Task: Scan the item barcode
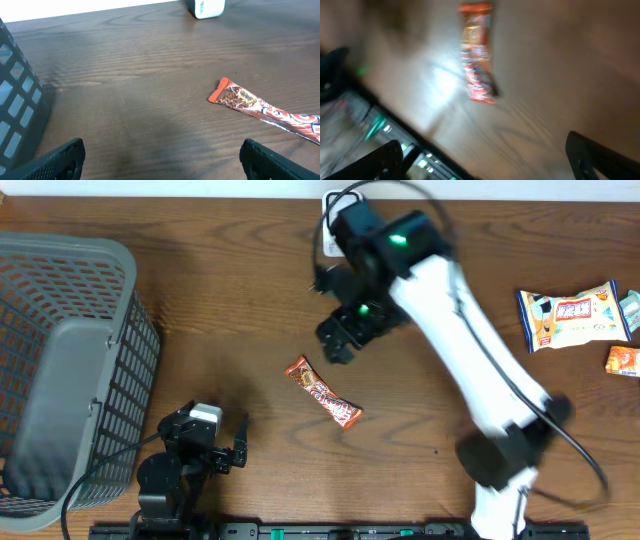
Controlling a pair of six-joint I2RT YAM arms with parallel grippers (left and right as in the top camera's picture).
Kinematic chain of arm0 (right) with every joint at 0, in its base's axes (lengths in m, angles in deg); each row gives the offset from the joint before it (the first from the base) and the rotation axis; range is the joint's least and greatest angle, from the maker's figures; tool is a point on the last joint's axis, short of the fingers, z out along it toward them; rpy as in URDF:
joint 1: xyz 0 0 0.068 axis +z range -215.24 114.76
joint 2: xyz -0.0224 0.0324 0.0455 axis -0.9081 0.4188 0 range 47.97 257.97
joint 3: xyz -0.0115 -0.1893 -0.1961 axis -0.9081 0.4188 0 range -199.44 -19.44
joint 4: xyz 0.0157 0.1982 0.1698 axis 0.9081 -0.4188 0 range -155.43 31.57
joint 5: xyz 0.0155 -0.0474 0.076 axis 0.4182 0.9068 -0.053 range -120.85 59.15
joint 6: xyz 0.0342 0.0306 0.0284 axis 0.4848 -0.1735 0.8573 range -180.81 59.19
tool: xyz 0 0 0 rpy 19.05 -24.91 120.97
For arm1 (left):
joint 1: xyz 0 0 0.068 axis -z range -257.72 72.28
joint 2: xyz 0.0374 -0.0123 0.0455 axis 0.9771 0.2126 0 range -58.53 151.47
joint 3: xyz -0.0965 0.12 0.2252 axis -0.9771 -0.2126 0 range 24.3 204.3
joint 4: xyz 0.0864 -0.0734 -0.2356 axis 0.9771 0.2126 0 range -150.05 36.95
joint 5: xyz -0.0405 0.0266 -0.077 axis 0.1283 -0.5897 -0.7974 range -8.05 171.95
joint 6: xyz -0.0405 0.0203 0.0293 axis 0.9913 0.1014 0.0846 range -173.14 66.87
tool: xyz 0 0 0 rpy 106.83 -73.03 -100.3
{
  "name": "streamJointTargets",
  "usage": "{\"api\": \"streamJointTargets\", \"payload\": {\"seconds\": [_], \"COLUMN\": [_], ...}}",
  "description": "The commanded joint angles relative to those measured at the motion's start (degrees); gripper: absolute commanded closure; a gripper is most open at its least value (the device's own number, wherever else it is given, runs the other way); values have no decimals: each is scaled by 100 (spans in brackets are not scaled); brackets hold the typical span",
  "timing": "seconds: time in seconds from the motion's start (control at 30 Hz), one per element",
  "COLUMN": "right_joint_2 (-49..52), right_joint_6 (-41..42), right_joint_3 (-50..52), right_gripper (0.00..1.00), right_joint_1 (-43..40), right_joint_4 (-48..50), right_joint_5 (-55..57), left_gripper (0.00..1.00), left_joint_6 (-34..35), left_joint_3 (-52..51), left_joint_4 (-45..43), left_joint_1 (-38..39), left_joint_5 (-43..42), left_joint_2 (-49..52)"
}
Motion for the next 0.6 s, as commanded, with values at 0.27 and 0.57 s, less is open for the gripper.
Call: {"api": "streamJointTargets", "payload": {"seconds": [0.27, 0.57], "right_joint_2": [-1443, -1139], "right_joint_6": [2813, 763], "right_joint_3": [2874, 4758], "right_gripper": [1, 27], "right_joint_1": [1377, 1445], "right_joint_4": [1794, 4881], "right_joint_5": [3550, 2142], "left_gripper": [1, 2], "left_joint_6": [-81, -81], "left_joint_3": [-74, -74], "left_joint_4": [118, 118], "left_joint_1": [13, 13], "left_joint_5": [20, 17], "left_joint_2": [-31, -31]}}
